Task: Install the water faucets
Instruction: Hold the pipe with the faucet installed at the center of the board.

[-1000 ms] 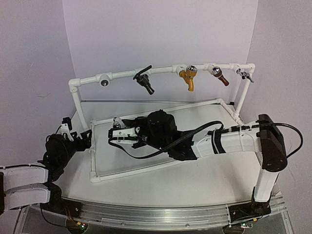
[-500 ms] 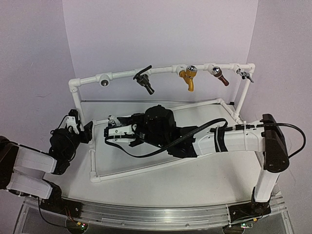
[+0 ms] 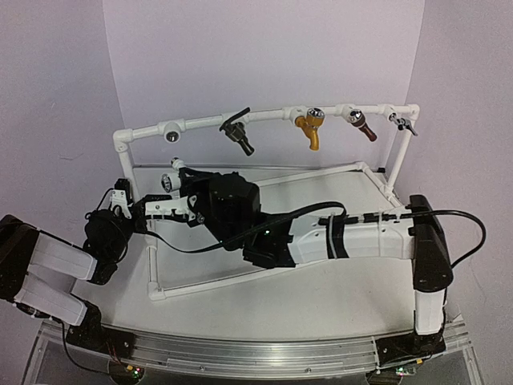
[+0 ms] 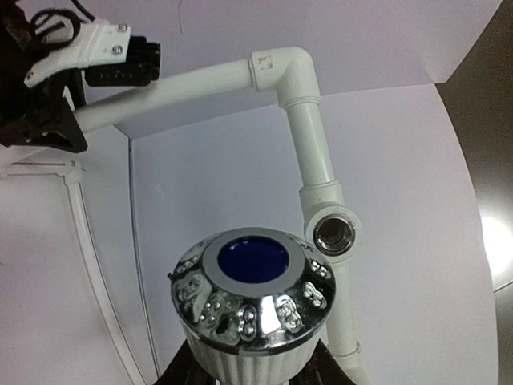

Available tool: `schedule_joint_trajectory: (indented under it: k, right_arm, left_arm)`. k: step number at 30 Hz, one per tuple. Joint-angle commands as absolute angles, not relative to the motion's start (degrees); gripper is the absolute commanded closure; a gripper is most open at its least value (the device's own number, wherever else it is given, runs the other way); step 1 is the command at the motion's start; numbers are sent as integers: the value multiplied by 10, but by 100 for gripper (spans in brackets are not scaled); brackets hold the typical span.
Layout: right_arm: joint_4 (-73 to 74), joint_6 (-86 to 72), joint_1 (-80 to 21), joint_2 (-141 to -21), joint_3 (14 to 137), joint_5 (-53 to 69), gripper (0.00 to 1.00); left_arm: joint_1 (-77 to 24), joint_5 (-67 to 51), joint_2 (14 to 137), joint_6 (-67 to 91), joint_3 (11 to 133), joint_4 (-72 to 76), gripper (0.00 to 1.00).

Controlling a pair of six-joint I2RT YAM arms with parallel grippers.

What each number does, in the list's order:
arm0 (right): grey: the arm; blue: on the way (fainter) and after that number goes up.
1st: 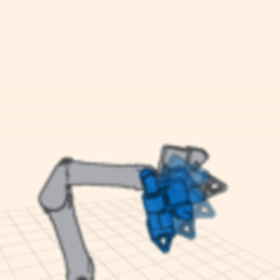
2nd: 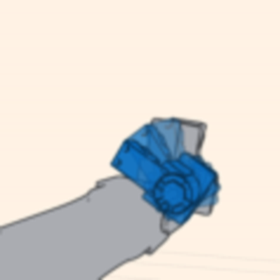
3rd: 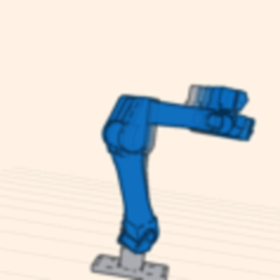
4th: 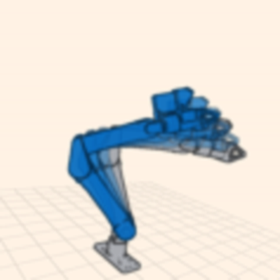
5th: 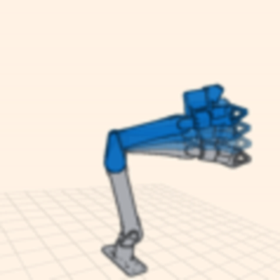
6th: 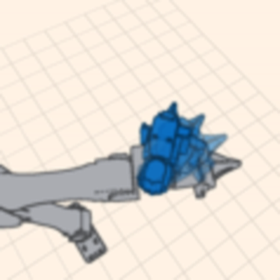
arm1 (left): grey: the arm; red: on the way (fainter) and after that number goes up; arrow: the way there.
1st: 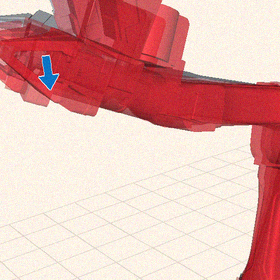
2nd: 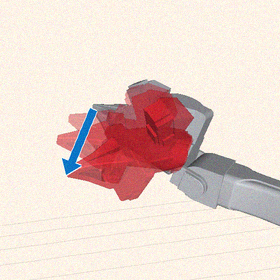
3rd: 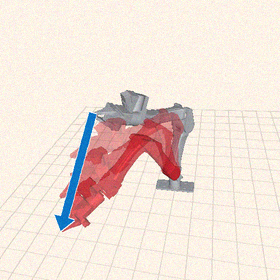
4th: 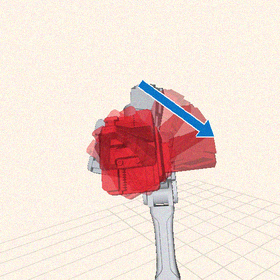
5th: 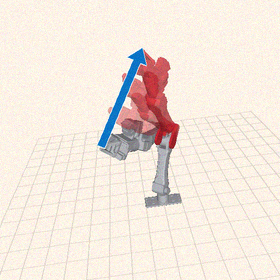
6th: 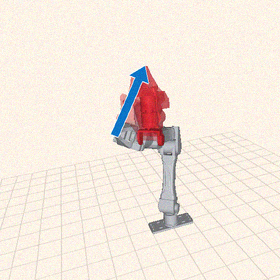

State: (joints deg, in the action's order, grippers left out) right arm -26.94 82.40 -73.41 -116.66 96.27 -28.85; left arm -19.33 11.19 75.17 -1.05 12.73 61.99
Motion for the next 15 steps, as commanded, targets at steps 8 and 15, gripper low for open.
schedule_joint_trajectory:
  k: [8,15]
  right_arm:
    - [-486,1120,-753,-1283,1074,-441,100]
    - [-502,1140,-777,-1264,1070,-452,100]
  left_arm:
    - [-195,96,734,-33,141,637,94]
    - [-195,84,737,-29,148,625,95]
